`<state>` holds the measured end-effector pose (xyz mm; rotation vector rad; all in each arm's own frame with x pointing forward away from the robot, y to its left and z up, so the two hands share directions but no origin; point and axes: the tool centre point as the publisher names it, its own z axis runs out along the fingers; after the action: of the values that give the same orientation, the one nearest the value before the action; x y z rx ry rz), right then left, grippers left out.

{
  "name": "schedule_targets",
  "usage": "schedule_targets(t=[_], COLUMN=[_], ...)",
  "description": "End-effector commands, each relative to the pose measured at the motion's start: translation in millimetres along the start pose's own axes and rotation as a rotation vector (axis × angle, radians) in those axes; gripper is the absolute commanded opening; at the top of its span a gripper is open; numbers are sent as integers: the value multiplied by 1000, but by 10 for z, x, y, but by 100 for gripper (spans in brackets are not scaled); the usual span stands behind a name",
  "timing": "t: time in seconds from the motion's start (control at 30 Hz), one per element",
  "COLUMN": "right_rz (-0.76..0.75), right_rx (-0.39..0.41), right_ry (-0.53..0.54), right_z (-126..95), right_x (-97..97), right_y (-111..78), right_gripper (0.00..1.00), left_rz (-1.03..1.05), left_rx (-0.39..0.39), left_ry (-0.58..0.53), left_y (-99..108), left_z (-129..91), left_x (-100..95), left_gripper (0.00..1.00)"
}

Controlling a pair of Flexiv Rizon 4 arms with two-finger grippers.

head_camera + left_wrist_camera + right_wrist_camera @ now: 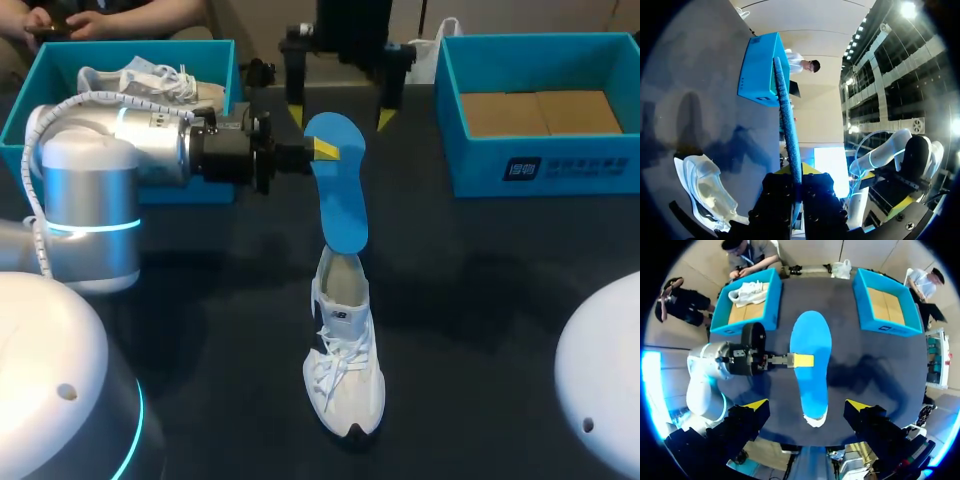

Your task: Take the shoe out of the shoebox, open the shoe tongue, remove and reinsert the insole, then place the shoe into the shoebox

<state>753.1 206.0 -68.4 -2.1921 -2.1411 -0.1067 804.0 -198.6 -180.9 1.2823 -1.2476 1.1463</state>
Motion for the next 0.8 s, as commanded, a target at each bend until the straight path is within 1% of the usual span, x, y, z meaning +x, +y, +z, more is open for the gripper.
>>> schedule_targets(t=[0.03,0.2,0.47,0.67,0.8], right_rz=[11,51,53,76,90], right_rx=[16,38,28,29,44], right_ry=[152,297,537,681,810], right_z=[-73,-127,-138,-84,16], right_x=[-214,-303,-379,-427,-490], right_y=[12,1,17,38,74], right_gripper=[100,100,100,100,100], left_rz=[0,0,0,0,0], left_rx=[1,1,1,1,1], left_ry=[-1,-1,-1,-1,-1], left_y=[9,9,9,9,9], left_z=[0,0,0,0,0], left_x=[-4,-4,-4,-4,-4], left_gripper=[0,0,0,0,0])
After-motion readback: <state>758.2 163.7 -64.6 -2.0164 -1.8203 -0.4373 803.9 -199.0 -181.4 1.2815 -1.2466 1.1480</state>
